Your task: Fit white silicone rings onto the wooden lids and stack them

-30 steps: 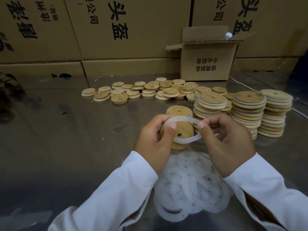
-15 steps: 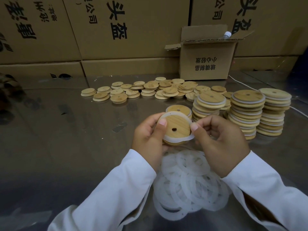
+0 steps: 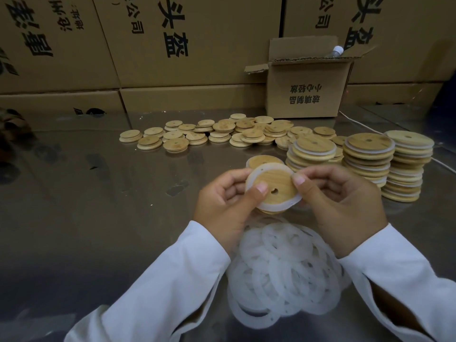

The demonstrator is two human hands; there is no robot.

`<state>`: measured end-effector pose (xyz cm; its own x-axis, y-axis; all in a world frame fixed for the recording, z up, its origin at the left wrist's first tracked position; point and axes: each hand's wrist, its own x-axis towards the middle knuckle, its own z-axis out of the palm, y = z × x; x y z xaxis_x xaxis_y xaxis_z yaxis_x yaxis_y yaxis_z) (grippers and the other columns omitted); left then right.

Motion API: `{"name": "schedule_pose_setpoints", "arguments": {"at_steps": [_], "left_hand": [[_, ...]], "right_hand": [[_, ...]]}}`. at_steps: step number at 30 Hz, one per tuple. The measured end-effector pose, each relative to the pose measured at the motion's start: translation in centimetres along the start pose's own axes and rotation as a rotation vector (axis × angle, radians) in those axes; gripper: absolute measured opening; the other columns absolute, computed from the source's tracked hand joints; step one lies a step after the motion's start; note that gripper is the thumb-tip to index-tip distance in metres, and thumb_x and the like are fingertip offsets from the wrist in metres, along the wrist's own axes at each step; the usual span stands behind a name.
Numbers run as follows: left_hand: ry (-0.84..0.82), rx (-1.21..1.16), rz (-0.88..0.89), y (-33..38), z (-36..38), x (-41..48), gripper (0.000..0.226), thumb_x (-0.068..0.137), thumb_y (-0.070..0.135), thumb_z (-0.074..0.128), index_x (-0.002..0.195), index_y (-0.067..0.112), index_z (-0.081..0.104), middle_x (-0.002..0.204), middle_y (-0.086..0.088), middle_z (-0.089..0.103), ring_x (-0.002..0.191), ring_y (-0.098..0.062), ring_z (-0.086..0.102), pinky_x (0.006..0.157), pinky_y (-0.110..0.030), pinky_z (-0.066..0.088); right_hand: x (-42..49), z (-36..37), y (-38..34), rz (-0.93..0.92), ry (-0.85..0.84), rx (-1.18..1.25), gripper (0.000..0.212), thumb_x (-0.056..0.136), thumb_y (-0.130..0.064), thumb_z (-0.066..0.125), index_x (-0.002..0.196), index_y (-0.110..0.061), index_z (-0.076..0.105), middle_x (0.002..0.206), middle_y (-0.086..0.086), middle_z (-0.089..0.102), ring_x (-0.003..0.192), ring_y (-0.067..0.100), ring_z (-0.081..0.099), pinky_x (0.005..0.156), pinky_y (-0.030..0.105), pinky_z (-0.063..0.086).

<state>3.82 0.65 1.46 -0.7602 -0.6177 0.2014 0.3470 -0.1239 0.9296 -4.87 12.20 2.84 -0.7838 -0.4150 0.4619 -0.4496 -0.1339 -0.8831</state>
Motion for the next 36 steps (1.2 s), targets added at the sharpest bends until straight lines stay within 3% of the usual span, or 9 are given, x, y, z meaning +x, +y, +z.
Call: {"name": "schedule_pose_setpoints", "arguments": {"at_steps": [5, 8, 13, 16, 20, 22, 24, 30, 36], "left_hand": [[0.007, -0.033, 0.061, -0.2, 0.0, 0.0, 0.038, 0.063, 0.021, 0.069, 0.098, 0.008, 0.065, 0.089, -0.012, 0.073, 0.086, -0.026, 0.070, 0.079, -0.037, 0.057], [0.012, -0.068, 0.043, -0.3, 0.1, 0.0, 0.042, 0.063, 0.023, 0.068, 0.101, 0.007, 0.063, 0.093, -0.014, 0.072, 0.090, -0.028, 0.069, 0.077, -0.039, 0.057], [-0.027, -0.068, 0.005, -0.5, 0.0, 0.1, 0.042, 0.062, 0.018, 0.075, 0.101, 0.005, 0.061, 0.096, -0.016, 0.071, 0.090, -0.028, 0.069, 0.074, -0.036, 0.058], [-0.097, 0.039, -0.022, -0.7, -0.2, 0.1, 0.033, 0.062, 0.009, 0.075, 0.094, 0.011, 0.066, 0.093, -0.010, 0.073, 0.089, -0.025, 0.069, 0.079, -0.036, 0.056], [-0.123, 0.150, -0.021, -0.7, -0.3, 0.1, 0.029, 0.059, 0.011, 0.082, 0.085, 0.017, 0.070, 0.083, -0.002, 0.073, 0.080, -0.015, 0.069, 0.074, -0.026, 0.055], [-0.103, 0.203, 0.005, -0.7, -0.3, 0.0, 0.017, 0.068, 0.018, 0.075, 0.084, 0.015, 0.070, 0.079, -0.002, 0.073, 0.075, -0.013, 0.068, 0.070, -0.024, 0.055], [-0.069, 0.234, 0.004, -0.7, -0.3, 0.0, 0.005, 0.079, 0.013, 0.066, 0.082, 0.013, 0.070, 0.076, -0.003, 0.072, 0.073, -0.015, 0.067, 0.071, -0.028, 0.055], [-0.040, 0.096, -0.135, -0.8, -0.1, 0.2, 0.007, 0.080, 0.011, 0.062, 0.080, 0.008, 0.068, 0.077, -0.011, 0.070, 0.080, -0.027, 0.064, 0.083, -0.044, 0.052], [-0.039, -0.004, -0.182, -0.4, 0.1, 0.2, 0.014, 0.081, 0.013, 0.060, 0.086, 0.002, 0.066, 0.077, -0.012, 0.069, 0.070, -0.020, 0.067, 0.066, -0.031, 0.058]], "right_hand": [[-0.8, 0.7, 0.0, -0.028, 0.029, -0.126, 0.012, 0.070, -0.031, 0.062, 0.075, -0.023, 0.055, 0.071, -0.004, 0.060, 0.067, 0.009, 0.056, 0.066, 0.023, 0.048], [-0.9, 0.8, -0.1, -0.052, 0.033, -0.137, 0.007, 0.074, -0.032, 0.057, 0.077, -0.027, 0.054, 0.075, -0.004, 0.061, 0.075, 0.015, 0.058, 0.075, 0.039, 0.052], [-0.9, 0.7, 0.1, -0.111, 0.019, -0.196, 0.009, 0.084, -0.023, 0.051, 0.078, -0.029, 0.050, 0.078, -0.006, 0.060, 0.080, 0.016, 0.060, 0.076, 0.048, 0.051], [-0.6, 0.3, 0.5, -0.113, 0.019, -0.205, 0.014, 0.086, -0.019, 0.051, 0.076, -0.029, 0.050, 0.077, -0.007, 0.060, 0.079, 0.018, 0.060, 0.074, 0.044, 0.052], [-0.5, 0.1, 0.8, -0.168, -0.047, -0.267, 0.019, 0.084, -0.015, 0.055, 0.073, -0.031, 0.053, 0.073, -0.013, 0.060, 0.076, 0.005, 0.056, 0.070, 0.020, 0.046], [-0.3, 0.0, 0.8, -0.188, -0.097, -0.293, 0.021, 0.083, -0.014, 0.059, 0.072, -0.031, 0.055, 0.071, -0.013, 0.061, 0.075, 0.004, 0.056, 0.067, 0.014, 0.044], [-0.1, 0.0, 1.0, -0.148, -0.130, -0.291, 0.020, 0.081, -0.015, 0.062, 0.070, -0.032, 0.058, 0.068, -0.013, 0.062, 0.072, 0.005, 0.057, 0.065, 0.013, 0.045], [0.8, 0.0, 1.1, 0.090, -0.178, -0.078, 0.020, 0.081, -0.009, 0.063, 0.065, -0.021, 0.063, 0.060, -0.002, 0.062, 0.049, 0.002, 0.054, 0.054, 0.012, 0.048], [0.8, -0.5, 1.0, 0.092, -0.185, -0.121, 0.018, 0.081, -0.012, 0.063, 0.066, -0.021, 0.061, 0.059, -0.002, 0.062, 0.054, 0.007, 0.055, 0.059, 0.018, 0.048]]}}
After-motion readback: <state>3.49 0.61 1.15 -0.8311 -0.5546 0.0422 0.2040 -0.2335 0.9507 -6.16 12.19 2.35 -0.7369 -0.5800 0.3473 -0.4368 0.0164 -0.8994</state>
